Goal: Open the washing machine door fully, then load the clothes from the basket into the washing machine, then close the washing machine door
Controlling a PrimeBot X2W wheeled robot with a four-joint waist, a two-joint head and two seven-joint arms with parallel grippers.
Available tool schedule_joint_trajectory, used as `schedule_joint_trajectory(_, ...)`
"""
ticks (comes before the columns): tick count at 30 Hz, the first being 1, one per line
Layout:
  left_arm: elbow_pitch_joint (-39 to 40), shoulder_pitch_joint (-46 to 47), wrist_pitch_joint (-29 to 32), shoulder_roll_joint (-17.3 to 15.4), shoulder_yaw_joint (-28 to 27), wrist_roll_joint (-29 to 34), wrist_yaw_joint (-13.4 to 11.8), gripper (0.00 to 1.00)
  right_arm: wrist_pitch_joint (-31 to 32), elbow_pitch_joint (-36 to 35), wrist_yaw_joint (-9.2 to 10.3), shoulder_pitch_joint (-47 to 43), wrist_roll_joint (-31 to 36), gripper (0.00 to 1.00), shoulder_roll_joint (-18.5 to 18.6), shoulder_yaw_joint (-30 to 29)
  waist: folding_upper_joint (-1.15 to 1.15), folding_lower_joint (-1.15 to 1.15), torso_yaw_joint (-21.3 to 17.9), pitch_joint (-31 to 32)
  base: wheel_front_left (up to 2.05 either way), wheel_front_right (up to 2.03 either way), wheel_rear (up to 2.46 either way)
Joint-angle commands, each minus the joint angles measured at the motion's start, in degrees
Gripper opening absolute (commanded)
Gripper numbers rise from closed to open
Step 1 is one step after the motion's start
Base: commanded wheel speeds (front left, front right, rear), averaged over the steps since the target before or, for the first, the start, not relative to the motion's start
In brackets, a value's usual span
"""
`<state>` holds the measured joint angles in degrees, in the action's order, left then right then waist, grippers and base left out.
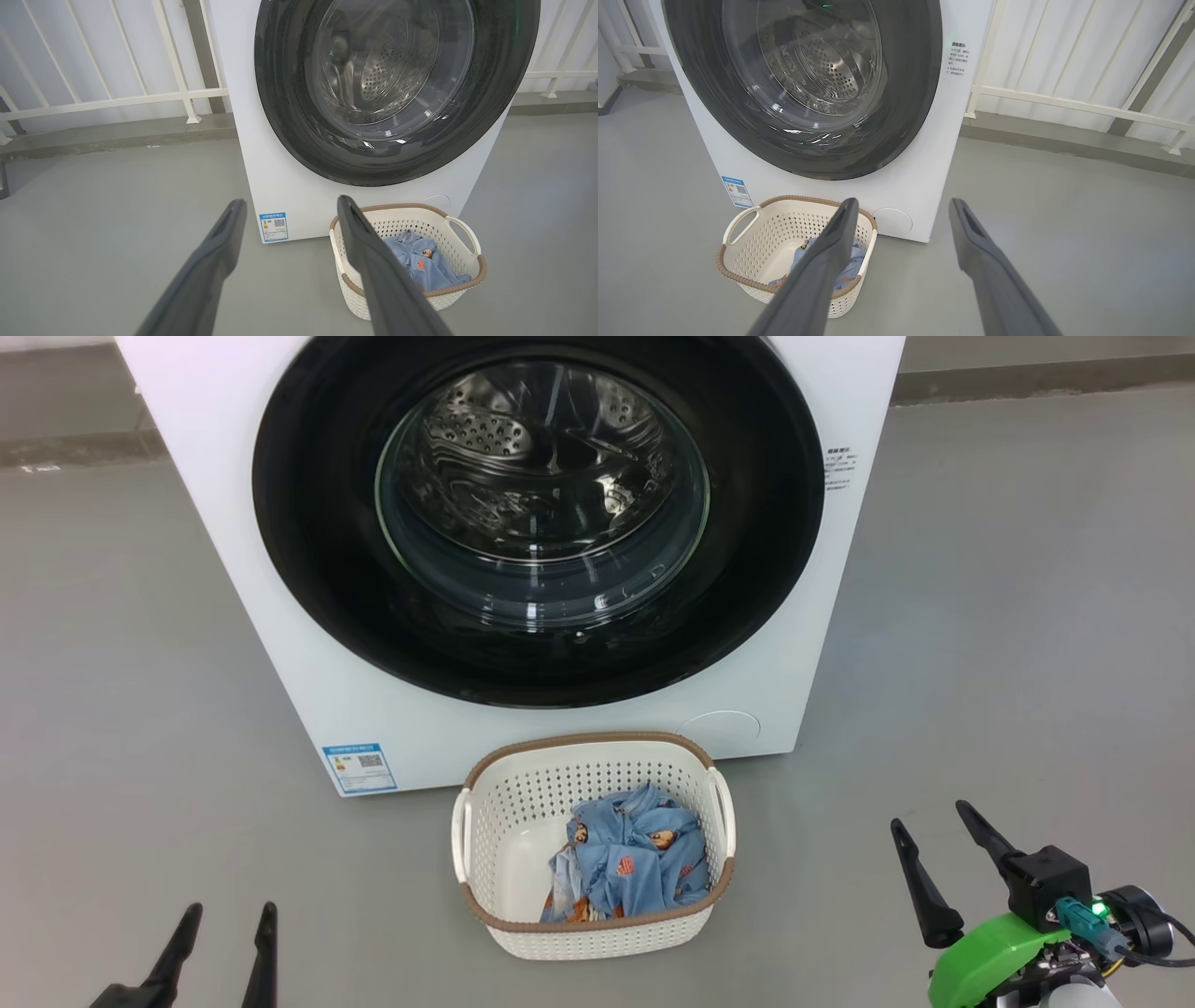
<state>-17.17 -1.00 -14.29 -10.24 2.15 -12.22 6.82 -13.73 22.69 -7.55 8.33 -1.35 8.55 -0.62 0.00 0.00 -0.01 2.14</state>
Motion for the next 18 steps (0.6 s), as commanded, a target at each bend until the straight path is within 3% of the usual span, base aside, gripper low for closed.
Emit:
schedule_joint_trajectory(1,1.0,1.6,-0.7,-1.4,-2.3,0.5,0.0,1.00,-0.6,-1.3,0.06,2.3,0.9,1.00,-0.1,0.4,0.00,0.00,0.0,-0.1,0.00,0.00,0.00)
schedule_joint_trajectory(18,0.7,1.9,-0.7,-0.3,-4.4,0.9,-0.2,1.00,-1.1,-2.0,0.06,1.9,0.6,1.00,-3.1,-4.0,0.00,0.00,0.2,-0.5,0.00,0.00,0.00)
